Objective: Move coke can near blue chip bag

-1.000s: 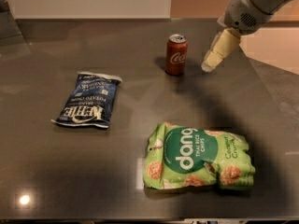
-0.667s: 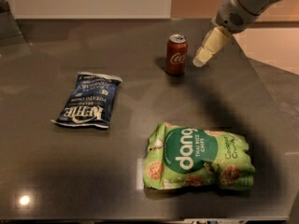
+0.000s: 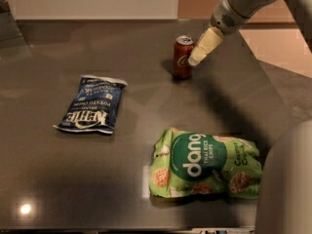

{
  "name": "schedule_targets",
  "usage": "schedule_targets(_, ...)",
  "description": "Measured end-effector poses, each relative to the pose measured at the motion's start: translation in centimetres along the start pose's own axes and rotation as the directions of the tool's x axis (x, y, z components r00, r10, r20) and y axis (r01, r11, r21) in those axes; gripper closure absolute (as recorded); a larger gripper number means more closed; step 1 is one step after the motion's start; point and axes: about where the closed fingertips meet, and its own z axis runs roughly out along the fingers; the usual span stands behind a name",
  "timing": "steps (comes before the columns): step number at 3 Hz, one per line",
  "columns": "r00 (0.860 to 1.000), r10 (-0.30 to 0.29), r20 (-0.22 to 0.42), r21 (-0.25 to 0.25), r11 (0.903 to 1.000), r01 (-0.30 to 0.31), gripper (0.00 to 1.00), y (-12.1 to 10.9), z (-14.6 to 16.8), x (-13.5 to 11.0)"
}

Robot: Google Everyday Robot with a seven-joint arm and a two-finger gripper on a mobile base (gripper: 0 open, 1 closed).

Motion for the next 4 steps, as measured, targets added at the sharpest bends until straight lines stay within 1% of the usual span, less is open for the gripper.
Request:
schedule_targets(2,1.000,0.012,0.013,-0.032,0.9994,-0.011,0.00,-0.9,2.8,-1.4)
schedule_targets(3,1.000,0.005,0.024,-0.051,0.9987,-0.004,0.17,-0.9,3.6,-2.0)
schedule_targets(4,0.999,-0.007,0.042,-0.070,0.9975,0.010,0.41,-0.5,3.7,-2.5)
